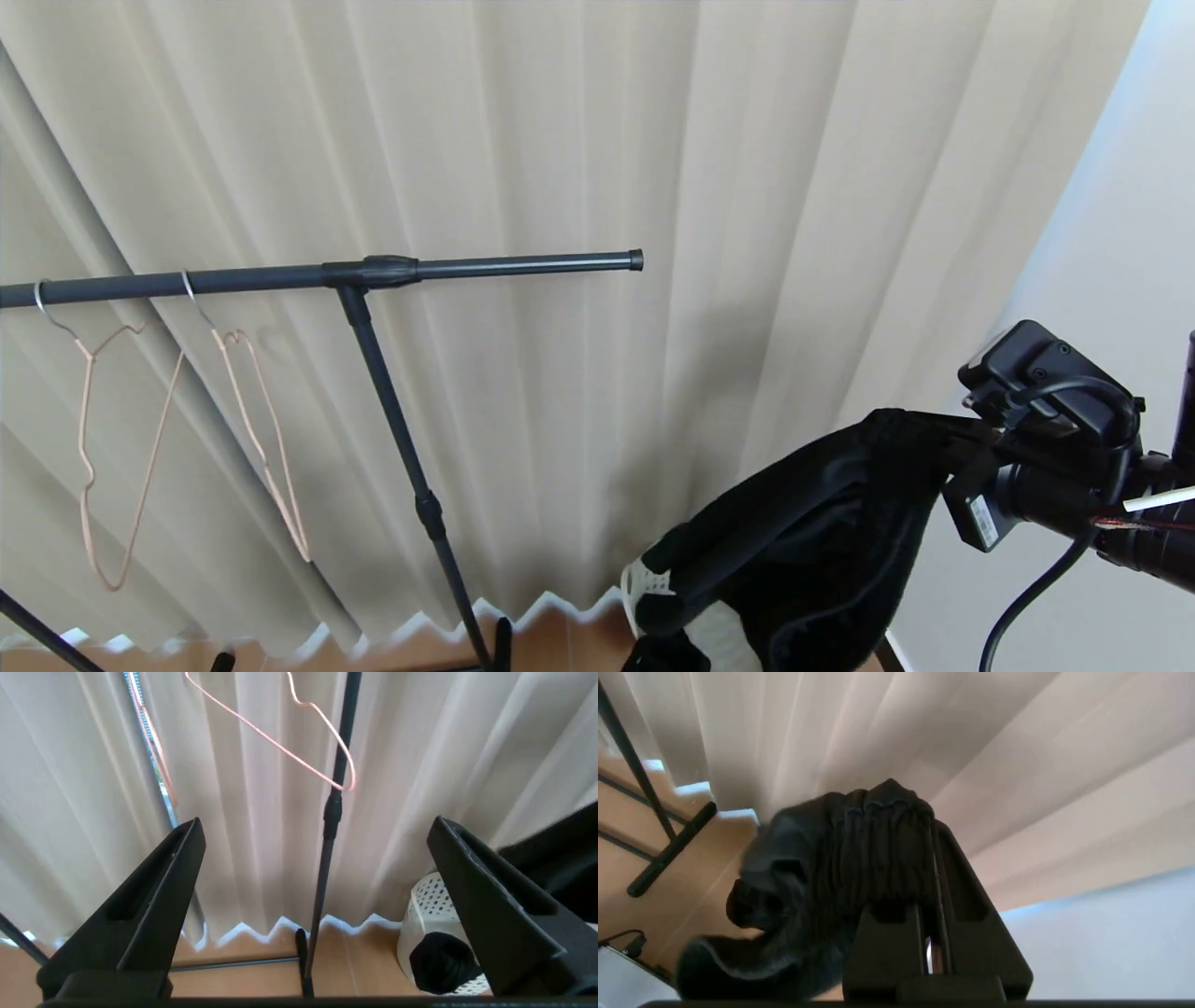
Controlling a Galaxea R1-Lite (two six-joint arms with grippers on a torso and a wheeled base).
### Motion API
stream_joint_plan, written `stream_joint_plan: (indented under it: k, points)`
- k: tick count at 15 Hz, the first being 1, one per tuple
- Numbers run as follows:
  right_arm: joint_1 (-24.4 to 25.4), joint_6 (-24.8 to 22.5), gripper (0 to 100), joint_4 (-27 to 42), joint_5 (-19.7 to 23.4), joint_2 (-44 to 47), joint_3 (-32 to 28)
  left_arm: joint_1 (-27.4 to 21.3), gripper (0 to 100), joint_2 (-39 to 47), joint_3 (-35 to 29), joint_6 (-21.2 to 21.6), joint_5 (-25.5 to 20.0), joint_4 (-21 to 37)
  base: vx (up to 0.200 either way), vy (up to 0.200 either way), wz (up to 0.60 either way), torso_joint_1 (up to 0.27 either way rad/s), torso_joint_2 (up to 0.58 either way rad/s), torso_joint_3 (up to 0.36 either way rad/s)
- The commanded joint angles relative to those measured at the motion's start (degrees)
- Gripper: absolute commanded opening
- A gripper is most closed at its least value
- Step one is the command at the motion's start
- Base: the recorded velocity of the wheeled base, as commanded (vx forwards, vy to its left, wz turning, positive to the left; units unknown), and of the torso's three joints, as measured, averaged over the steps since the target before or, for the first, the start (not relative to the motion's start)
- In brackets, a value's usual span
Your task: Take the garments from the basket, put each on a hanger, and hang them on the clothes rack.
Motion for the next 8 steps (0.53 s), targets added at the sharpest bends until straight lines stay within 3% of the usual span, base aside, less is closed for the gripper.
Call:
stream_joint_plan:
  k: [1,8]
  points:
    - [0.1,0.0,0,0.0,0.1,0.0,0.0,-0.1,100,0.0,0.0,0.0,0.1,0.1,0.000,0.200,0.00,0.002,0.00,0.002]
    - [0.1,0.0,0,0.0,0.1,-0.1,0.3,-0.1,100,0.0,0.0,0.1,0.0,0.2,0.000,0.200,0.00,0.002,0.00,0.002]
